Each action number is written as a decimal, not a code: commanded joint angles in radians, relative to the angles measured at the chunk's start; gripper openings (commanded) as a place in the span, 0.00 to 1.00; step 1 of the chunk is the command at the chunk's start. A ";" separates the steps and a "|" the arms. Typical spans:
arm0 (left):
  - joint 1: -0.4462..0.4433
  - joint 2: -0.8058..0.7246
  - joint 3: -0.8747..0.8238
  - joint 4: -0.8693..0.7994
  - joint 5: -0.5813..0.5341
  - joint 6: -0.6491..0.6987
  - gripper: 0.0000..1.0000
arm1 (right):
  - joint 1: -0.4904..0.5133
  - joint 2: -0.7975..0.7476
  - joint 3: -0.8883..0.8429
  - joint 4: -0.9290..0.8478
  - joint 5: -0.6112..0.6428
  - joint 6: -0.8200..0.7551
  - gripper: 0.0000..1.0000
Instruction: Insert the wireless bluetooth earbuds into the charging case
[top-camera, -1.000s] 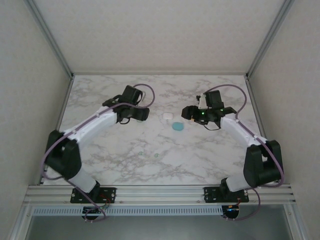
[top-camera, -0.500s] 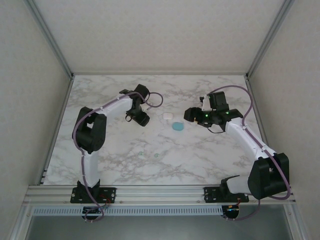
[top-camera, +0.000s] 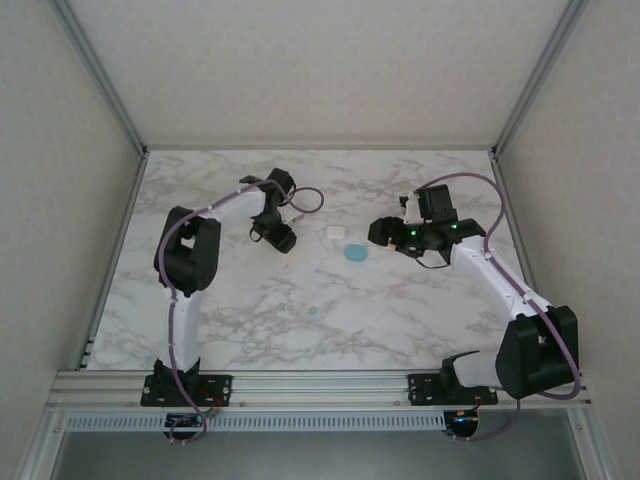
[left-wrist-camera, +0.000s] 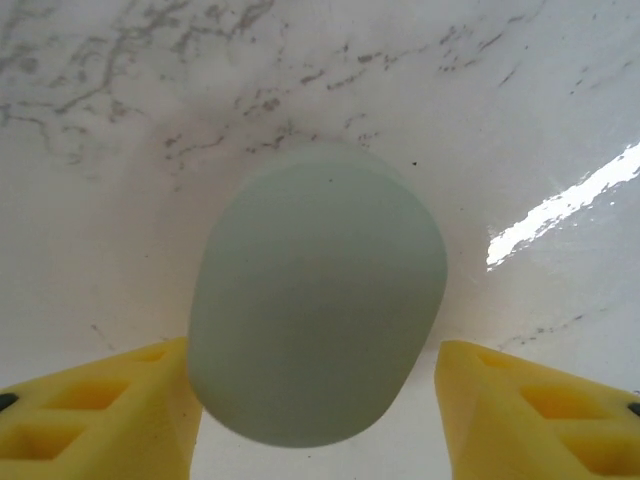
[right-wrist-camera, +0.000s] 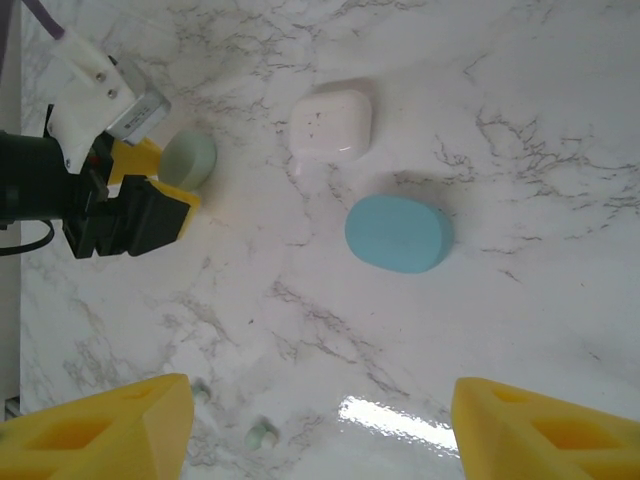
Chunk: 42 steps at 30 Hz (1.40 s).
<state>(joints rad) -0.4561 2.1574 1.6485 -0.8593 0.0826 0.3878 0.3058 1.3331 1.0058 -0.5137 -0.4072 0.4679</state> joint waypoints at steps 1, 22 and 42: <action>0.008 0.028 0.047 -0.049 0.050 0.031 0.56 | 0.004 0.002 -0.004 -0.011 0.010 0.018 0.70; 0.007 -0.138 -0.037 0.005 0.119 0.021 0.34 | 0.005 0.034 -0.029 0.038 -0.036 0.060 0.71; -0.154 -0.577 -0.214 0.093 0.246 -0.053 0.33 | 0.057 0.206 0.096 0.377 -0.509 0.276 0.56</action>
<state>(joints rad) -0.6010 1.6062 1.4250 -0.7643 0.3054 0.3462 0.3416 1.5269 1.0393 -0.2131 -0.8104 0.7048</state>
